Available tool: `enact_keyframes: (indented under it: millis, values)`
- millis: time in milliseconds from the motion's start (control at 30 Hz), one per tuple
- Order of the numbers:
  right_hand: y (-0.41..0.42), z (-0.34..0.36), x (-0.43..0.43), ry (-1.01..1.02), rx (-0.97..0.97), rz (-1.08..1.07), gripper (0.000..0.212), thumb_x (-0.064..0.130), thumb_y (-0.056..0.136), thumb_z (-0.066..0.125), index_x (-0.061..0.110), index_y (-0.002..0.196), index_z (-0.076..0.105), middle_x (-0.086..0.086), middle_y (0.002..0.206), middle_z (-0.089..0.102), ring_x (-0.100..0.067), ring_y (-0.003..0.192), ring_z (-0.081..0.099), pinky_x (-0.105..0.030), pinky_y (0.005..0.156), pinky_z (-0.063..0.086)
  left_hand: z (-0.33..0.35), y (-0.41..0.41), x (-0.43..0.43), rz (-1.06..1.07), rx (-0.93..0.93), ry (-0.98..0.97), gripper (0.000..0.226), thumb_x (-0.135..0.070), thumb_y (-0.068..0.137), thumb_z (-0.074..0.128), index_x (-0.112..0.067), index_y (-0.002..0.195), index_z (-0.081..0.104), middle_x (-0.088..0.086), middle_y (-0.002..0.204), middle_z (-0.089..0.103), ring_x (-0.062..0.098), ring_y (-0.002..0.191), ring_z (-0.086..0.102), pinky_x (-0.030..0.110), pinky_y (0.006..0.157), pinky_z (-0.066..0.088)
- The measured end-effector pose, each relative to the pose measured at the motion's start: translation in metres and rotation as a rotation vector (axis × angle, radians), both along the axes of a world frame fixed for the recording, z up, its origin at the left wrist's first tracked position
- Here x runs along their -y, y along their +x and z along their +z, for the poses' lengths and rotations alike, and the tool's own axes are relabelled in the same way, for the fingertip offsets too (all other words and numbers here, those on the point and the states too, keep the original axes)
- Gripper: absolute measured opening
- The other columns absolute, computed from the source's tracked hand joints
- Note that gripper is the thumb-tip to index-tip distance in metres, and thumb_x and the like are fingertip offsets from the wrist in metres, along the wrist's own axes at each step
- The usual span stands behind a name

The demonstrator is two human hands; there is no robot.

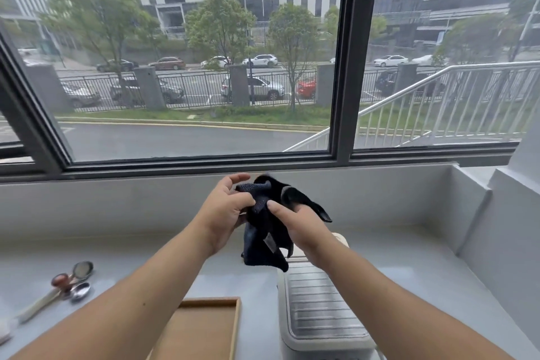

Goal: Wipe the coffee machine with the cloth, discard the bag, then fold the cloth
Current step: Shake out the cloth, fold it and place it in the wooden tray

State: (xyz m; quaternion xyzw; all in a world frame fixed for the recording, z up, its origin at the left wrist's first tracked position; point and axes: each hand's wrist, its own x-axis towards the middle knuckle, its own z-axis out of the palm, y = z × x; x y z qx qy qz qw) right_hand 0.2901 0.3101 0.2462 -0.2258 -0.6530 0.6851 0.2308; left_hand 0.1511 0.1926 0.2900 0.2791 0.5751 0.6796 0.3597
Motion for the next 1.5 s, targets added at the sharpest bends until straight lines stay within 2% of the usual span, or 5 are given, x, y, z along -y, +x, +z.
enact_keyframes:
  millis: [300, 900, 1167, 1333, 1500]
  values:
    - [-0.026, 0.003, 0.010, 0.024, 0.198, -0.183, 0.048, 0.047, 0.088, 0.053, 0.002, 0.096, 0.067, -0.001, 0.078, 0.063, -0.017, 0.071, 0.061, -0.030, 0.057, 0.054, -0.013, -0.055, 0.052, 0.432, -0.323, -0.231, 0.029, -0.009, 0.094, 0.060, -0.032, 0.111, 0.061, 0.010, 0.099, 0.068, 0.027, 0.081, 0.066, 0.050, 0.074, 0.059]
    - [-0.088, 0.000, 0.033, -0.092, 0.116, -0.142, 0.027, 0.023, 0.100, 0.053, 0.005, 0.108, 0.071, -0.007, 0.096, 0.072, -0.022, 0.090, 0.065, -0.038, 0.079, 0.047, -0.054, -0.184, 0.111, 0.539, -0.271, -0.458, 0.021, -0.022, 0.098, 0.045, -0.018, 0.096, 0.065, 0.007, 0.097, 0.067, 0.029, 0.089, 0.062, 0.045, 0.077, 0.057]
    - [-0.123, 0.038, 0.040, -0.243, 0.097, -0.028, 0.038, 0.039, 0.098, 0.056, 0.009, 0.109, 0.078, -0.011, 0.101, 0.077, -0.024, 0.086, 0.074, -0.029, 0.069, 0.059, -0.071, -0.188, 0.123, 0.325, -0.161, -0.575, 0.010, -0.017, 0.074, 0.054, -0.012, 0.081, 0.061, 0.012, 0.082, 0.065, 0.029, 0.072, 0.062, 0.039, 0.071, 0.051]
    - [-0.145, 0.066, 0.045, -0.184, 0.211, 0.160, 0.042, 0.048, 0.077, 0.068, 0.014, 0.098, 0.081, -0.011, 0.096, 0.077, -0.024, 0.077, 0.074, -0.030, 0.070, 0.058, -0.064, -0.179, 0.128, -0.074, -0.070, -0.367, 0.077, -0.030, 0.065, 0.077, -0.033, 0.137, 0.053, -0.012, 0.130, 0.068, 0.006, 0.124, 0.051, 0.046, 0.101, 0.028]
    - [-0.156, 0.073, 0.046, -0.182, 0.258, 0.352, 0.040, 0.048, 0.068, 0.071, 0.014, 0.087, 0.081, -0.010, 0.084, 0.076, -0.025, 0.069, 0.072, -0.031, 0.070, 0.058, -0.051, -0.166, 0.126, -0.456, 0.018, -0.312, 0.072, -0.037, 0.069, 0.082, -0.035, 0.138, 0.061, -0.010, 0.141, 0.067, 0.013, 0.135, 0.053, 0.051, 0.114, 0.020]
